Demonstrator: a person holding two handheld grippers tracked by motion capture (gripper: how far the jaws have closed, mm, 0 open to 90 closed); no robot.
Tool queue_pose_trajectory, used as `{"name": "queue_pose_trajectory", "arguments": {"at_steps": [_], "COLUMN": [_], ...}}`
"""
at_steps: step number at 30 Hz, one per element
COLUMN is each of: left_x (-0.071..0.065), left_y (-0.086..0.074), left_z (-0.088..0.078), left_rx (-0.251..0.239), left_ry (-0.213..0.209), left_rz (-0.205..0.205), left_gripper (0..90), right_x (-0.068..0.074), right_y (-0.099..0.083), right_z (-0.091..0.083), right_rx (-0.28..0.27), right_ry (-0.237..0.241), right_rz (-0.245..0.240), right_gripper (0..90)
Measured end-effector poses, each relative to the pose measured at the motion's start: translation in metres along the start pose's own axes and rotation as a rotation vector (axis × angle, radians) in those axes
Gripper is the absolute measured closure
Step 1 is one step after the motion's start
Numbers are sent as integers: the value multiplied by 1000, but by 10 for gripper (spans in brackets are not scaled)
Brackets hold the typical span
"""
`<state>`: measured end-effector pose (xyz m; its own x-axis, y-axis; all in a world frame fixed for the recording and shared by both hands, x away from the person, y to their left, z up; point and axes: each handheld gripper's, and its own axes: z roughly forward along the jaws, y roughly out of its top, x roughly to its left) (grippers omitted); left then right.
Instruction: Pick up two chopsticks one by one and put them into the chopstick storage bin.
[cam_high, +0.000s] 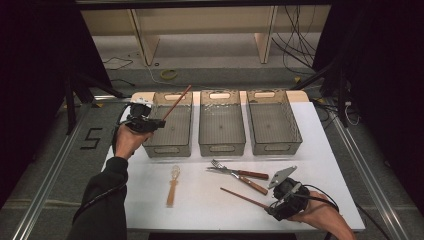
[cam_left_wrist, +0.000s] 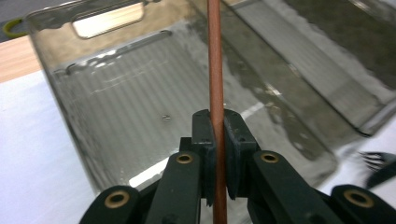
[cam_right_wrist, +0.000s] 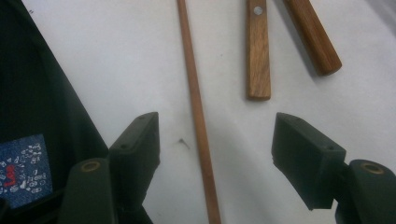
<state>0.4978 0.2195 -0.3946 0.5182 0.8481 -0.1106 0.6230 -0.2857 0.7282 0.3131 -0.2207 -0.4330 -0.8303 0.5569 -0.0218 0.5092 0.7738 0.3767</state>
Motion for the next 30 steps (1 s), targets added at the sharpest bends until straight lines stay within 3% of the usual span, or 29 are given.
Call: {"name": "queue_pose_trajectory", "arguments": {"at_steps": [6, 24, 25, 26, 30], "left_x": [10, 17, 17, 17, 13], "left_y": [-2, -10, -10, -10, -7], "left_z": [10, 34, 35, 35, 30], "left_rx": [10, 54, 47, 43, 24], "left_ry": [13, 50, 56, 52, 49], "left_rz": [-54, -123, -131, -138, -114], "left_gripper": [841, 833, 777, 777, 650], "right_x": [-3, -1, -1, -1, -1], "right_y": [-1, -2, -2, -2, -2], "right_z": [-1, 0, 0, 0, -1], "right_rx": [-2, 4, 5, 5, 1], "right_ry": [-3, 7, 7, 7, 5], "right_rz": [1, 3, 3, 3, 7], "right_gripper": [332, 338, 337, 337, 335]}}
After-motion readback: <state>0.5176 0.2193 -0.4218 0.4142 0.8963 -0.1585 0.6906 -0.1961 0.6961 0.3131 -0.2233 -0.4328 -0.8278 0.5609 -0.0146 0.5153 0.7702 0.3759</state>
